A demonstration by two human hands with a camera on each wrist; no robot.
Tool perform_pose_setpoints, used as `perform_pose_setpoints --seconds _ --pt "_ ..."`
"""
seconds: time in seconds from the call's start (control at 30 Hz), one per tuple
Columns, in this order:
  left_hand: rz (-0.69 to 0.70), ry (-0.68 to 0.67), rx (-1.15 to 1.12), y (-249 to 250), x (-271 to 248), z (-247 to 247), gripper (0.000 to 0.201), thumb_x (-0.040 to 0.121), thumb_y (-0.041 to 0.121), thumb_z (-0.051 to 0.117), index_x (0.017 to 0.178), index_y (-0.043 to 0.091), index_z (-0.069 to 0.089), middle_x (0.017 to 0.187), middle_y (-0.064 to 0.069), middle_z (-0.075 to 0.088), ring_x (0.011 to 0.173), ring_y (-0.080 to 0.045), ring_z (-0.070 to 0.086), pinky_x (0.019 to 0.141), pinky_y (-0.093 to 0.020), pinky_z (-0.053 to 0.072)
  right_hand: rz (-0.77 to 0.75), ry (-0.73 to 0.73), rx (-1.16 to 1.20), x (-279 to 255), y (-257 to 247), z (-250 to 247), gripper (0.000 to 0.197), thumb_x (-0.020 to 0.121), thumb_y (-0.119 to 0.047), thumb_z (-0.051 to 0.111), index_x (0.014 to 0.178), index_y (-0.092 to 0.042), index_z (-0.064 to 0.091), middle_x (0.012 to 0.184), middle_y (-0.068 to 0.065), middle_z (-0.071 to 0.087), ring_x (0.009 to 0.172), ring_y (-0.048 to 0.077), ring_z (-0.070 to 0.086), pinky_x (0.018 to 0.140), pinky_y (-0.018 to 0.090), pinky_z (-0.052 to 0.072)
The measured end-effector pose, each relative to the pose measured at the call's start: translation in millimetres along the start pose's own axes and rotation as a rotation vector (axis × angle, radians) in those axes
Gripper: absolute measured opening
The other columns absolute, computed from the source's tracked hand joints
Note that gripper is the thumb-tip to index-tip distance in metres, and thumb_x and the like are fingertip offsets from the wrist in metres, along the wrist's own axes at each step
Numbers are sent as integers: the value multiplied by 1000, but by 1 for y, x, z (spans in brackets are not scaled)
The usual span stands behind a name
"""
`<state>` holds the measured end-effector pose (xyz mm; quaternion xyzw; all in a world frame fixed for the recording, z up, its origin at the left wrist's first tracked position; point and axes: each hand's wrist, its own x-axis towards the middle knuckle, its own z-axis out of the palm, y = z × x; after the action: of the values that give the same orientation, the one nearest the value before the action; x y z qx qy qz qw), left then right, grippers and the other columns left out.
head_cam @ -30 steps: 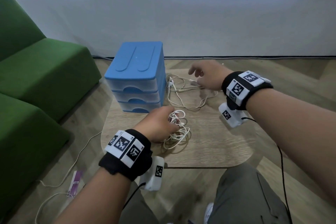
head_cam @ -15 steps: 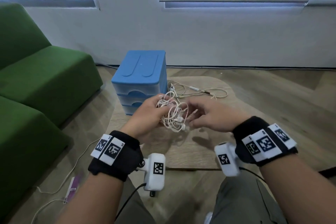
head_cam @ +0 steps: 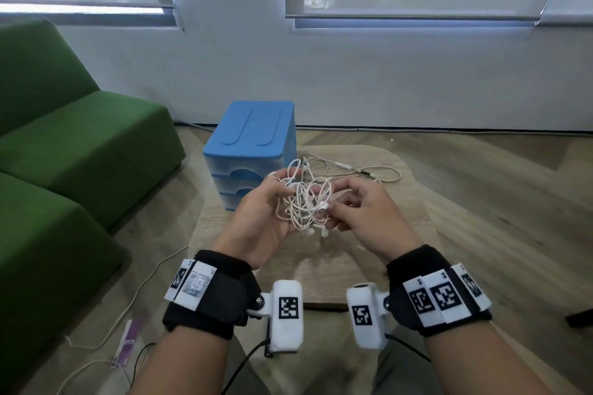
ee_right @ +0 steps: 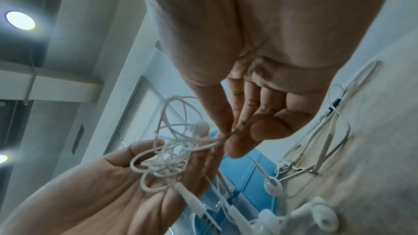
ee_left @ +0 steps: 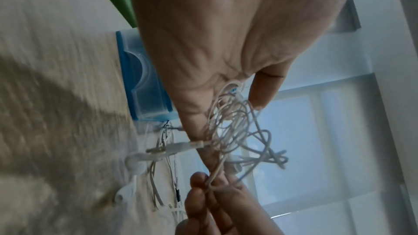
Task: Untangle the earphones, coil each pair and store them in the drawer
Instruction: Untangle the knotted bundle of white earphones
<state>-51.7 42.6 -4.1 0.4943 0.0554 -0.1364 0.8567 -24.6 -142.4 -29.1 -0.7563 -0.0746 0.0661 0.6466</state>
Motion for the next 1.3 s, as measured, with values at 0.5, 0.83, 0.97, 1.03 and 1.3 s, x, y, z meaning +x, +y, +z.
perform_pose_setpoints --seconds 0.5,0.83,0.97,1.03,1.3 --pt "46 -13 -80 2 -10 10 44 101 6 43 145 5 49 123 -23 71 103 -29 71 102 -49 54 -266 -12 -63 -15 -3 -4 5 90 -14 76 94 -12 75 87 19 70 69 30 58 66 44 50" --pt "112 -24 151 -7 -12 18 50 95 -17 52 138 9 58 129 -22 70 110 -27 70 100 -42 59 -217 45 18 -24 -7 -9 13 90 -3 72 94 -13 79 70 0 69 59 7 55 55 12 43" --pt "122 14 180 -9 -12 16 43 98 -11 56 135 10 59 119 -17 73 104 -24 70 96 -37 60 -218 30 -23 -24 -7 -5 9 91 -13 74 88 -16 82 70 10 70 62 9 55 57 18 44" --pt "115 33 170 -11 -11 14 41 99 -10 56 135 10 59 125 -22 72 104 -26 70 97 -39 59 -240 21 -61 -24 -7 -5 8 91 -21 76 87 -23 83 70 2 71 65 9 55 62 26 46" --pt "105 70 63 -16 -7 22 31 101 -6 53 127 10 58 112 -16 73 94 -24 70 86 -38 58 -206 91 -194 -33 -16 -10 47 74 -28 72 118 -40 61 122 -15 60 108 10 59 88 32 54"
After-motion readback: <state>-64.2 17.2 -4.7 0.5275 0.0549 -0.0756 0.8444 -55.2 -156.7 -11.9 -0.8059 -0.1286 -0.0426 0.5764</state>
